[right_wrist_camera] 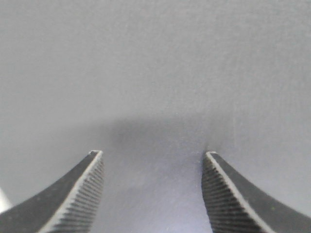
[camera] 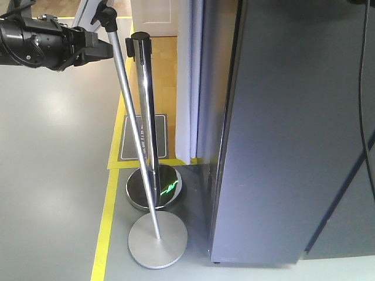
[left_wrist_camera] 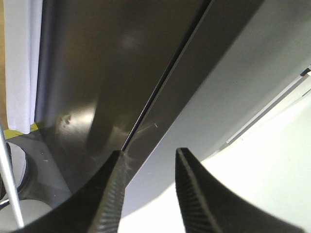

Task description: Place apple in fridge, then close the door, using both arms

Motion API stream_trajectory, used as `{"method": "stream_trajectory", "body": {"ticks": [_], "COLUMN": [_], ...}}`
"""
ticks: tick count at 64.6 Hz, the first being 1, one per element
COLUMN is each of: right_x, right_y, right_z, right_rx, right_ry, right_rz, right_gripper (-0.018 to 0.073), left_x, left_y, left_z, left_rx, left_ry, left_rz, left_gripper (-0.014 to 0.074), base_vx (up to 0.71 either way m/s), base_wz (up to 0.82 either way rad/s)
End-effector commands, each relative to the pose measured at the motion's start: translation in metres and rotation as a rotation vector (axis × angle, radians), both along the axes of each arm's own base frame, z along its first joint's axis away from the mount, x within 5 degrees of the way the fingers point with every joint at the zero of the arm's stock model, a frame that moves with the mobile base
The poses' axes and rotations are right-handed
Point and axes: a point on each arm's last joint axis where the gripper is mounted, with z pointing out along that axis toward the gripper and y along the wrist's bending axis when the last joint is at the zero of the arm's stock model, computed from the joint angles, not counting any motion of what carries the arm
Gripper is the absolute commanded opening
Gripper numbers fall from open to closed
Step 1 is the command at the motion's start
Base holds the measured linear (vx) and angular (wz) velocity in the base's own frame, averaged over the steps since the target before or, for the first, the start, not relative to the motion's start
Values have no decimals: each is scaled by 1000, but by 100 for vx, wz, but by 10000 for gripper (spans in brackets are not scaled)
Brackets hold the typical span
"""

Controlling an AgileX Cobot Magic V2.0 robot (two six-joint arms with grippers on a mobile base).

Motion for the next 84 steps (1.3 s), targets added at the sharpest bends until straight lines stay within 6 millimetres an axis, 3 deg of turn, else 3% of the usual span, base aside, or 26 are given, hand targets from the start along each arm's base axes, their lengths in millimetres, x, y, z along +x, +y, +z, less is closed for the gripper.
{"method": "stream_trajectory", "body": {"ticks": [1, 15, 28, 39, 53, 65, 71, 76, 84], "right_x": [8, 8, -14, -51, -107, -153, -172, -187, -213], "right_y": [-1, -1, 9, 21, 36, 46, 48, 49, 50], "right_z": [13, 18, 34, 63, 94, 111, 110, 101, 69], "right_rx": [-7, -12, -73, -106, -194, -259, -269, -277, -286], "right_ry": [-53, -70, -28, -23, -5, 13, 24, 33, 44], "right_rz": [-3, -3, 107, 220, 389, 509, 529, 542, 542], "right_gripper": [438, 438, 414, 269, -8, -7, -5, -5, -5], "left_x": [-10, -10, -10, -10, -22, -41, -55, -65, -83], "left_y": [2, 3, 3, 3, 1, -1, -2, -4, -1], "left_z": [29, 28, 28, 28, 36, 51, 59, 63, 61], "left_rx": [-65, -63, -64, -67, -64, -63, -56, -41, -9], "left_ry": [-65, -52, -53, -49, -45, -65, -66, -56, -70], "left_rz": [37, 48, 51, 45, -4, -55, -107, -149, -137], "left_gripper": [253, 253, 253, 250, 188, 67, -8, -8, -7], "base_vx": [0, 0, 0, 0, 0, 0, 0, 0, 0], "base_wz": [0, 0, -1, 0, 0, 0, 0, 0, 0]}}
